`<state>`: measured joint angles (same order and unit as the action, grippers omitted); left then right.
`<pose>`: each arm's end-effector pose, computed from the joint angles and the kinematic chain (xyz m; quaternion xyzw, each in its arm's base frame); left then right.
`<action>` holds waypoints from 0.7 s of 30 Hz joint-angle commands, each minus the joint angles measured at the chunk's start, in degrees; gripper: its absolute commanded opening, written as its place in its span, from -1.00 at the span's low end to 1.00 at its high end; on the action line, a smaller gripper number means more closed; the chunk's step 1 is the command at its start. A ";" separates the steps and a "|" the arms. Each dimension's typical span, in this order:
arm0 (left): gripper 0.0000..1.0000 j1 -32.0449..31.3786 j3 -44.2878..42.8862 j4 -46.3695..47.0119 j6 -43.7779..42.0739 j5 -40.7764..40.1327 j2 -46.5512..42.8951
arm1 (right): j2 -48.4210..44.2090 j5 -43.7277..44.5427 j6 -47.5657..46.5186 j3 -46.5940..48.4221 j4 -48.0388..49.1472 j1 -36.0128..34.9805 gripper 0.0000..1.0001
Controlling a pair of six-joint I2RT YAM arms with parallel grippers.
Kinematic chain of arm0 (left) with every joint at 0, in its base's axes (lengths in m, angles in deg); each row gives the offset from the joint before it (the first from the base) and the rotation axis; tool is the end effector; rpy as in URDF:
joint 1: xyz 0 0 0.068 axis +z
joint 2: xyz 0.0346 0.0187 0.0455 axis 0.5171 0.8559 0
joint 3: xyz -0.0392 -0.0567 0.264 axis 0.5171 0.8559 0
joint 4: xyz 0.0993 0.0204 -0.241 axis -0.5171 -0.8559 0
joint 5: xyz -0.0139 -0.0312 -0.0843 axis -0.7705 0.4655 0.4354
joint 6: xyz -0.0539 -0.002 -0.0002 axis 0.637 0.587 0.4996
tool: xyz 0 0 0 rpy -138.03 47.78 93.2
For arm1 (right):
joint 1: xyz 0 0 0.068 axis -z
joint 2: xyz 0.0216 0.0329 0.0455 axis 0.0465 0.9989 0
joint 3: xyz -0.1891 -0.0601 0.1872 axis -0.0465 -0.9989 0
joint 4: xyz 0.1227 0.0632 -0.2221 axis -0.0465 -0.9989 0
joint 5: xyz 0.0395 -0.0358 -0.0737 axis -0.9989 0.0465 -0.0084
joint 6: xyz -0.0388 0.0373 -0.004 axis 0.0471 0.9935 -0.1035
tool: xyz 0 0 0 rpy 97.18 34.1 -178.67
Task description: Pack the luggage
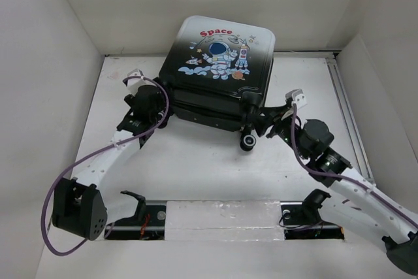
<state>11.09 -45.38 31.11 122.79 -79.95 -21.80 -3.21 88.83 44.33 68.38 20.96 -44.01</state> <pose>0.2592 -0.0793 0.3001 -0.2153 0.7691 -0.1149 0.5907 0.1384 0.1178 0.3391 -0.1537 0.6709 0.2912 0.6645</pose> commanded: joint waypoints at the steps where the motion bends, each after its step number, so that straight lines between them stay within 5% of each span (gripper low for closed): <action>1: 0.62 1.68 -2.23 1.98 -2.22 3.00 -0.06 | 1.11 -6.09 1.36 -2.48 0.92 2.75 0.19; 4: 0.38 1.68 -0.12 5.21 -2.84 5.11 -0.05 | 1.11 -7.76 1.89 -4.51 3.73 5.39 0.26; 14: -1.00 0.46 2.69 9.09 -3.63 16.71 1.88 | 6.73 -12.76 2.42 -5.04 7.78 13.21 0.58; 21: -1.00 -0.86 7.62 11.73 -2.58 21.29 0.49 | 14.90 -19.09 3.74 -3.12 12.70 21.56 0.63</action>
<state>10.08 -39.72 43.02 119.49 -61.81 -20.21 10.26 71.92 47.94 63.00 28.68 -25.58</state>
